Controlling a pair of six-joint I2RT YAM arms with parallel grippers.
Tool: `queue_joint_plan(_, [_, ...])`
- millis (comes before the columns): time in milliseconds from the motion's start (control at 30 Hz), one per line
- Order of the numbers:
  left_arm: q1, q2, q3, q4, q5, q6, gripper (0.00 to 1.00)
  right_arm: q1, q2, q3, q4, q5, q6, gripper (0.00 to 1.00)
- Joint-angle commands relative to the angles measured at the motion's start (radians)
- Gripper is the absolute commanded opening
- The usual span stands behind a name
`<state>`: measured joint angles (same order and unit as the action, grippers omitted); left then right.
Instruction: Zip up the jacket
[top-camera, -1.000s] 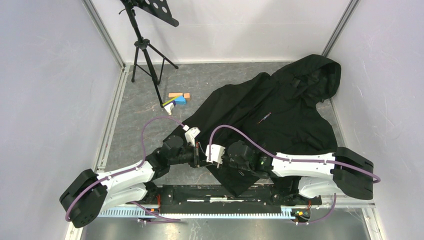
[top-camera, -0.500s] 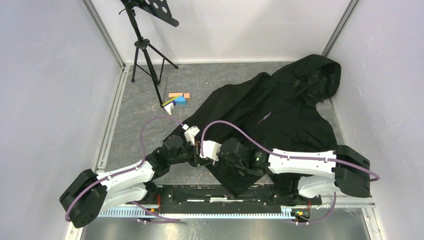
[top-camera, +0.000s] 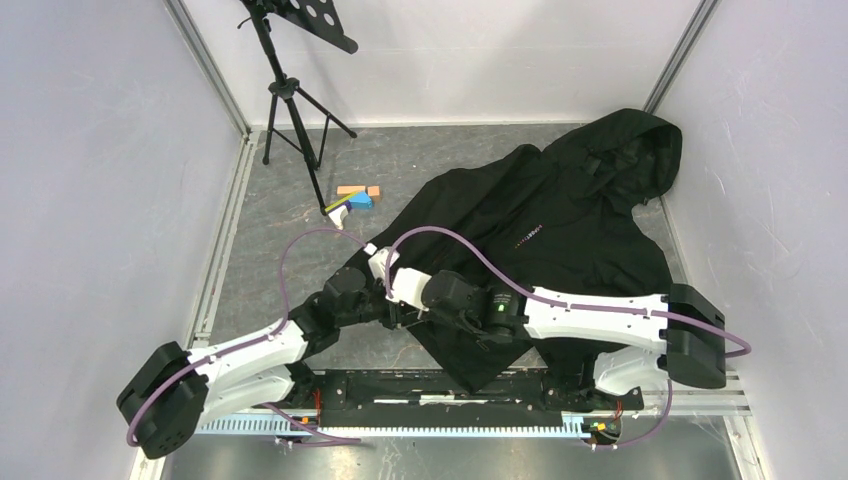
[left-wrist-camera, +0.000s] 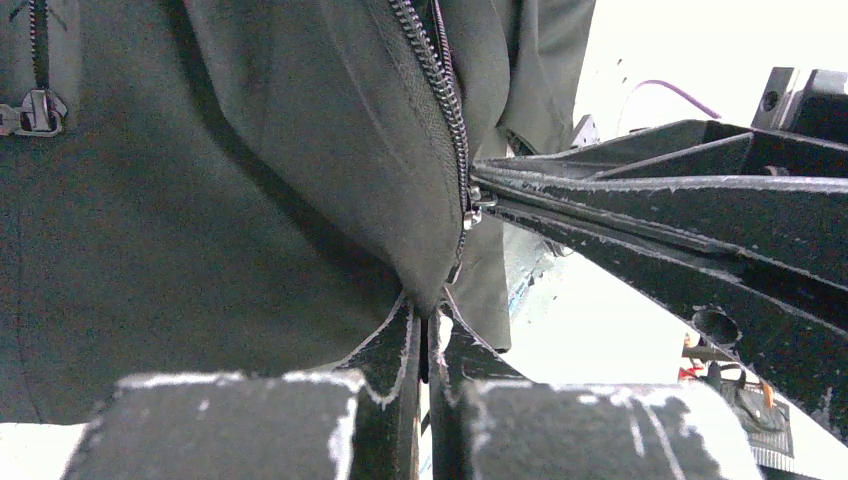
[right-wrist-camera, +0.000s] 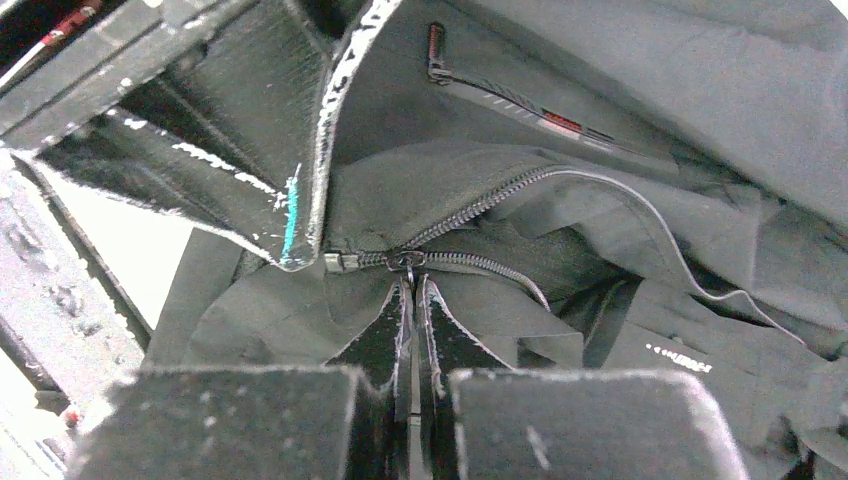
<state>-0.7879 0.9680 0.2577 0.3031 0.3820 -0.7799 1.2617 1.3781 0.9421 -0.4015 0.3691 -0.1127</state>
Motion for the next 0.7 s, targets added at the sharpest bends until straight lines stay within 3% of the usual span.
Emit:
queue_joint_plan(0, [-0.004, -0.033, -0.007, -0.202, -0.014, 0.039, 0.02, -0.043, 0.026, 0.102, -0.276, 0.262, -0.046, 0.01])
queue_joint_plan(167, [-0.004, -0.103, 0.009, -0.334, -0.041, 0.064, 0.02, -0.069, 0.106, 0.210, -0.424, 0.134, -0.093, 0.01])
queue_joint_plan(333, [-0.005, -0.149, -0.010, -0.330, -0.025, 0.058, 0.02, -0.111, 0.154, 0.260, -0.453, -0.051, -0.159, 0.01])
queue_joint_plan(533, [-0.005, -0.160, -0.032, -0.336, -0.074, 0.022, 0.02, -0.248, 0.176, 0.253, -0.464, 0.114, -0.167, 0.01])
queue_joint_plan(667, [-0.005, -0.170, -0.047, -0.346, -0.146, -0.026, 0.02, -0.331, 0.176, 0.247, -0.464, 0.192, -0.255, 0.01])
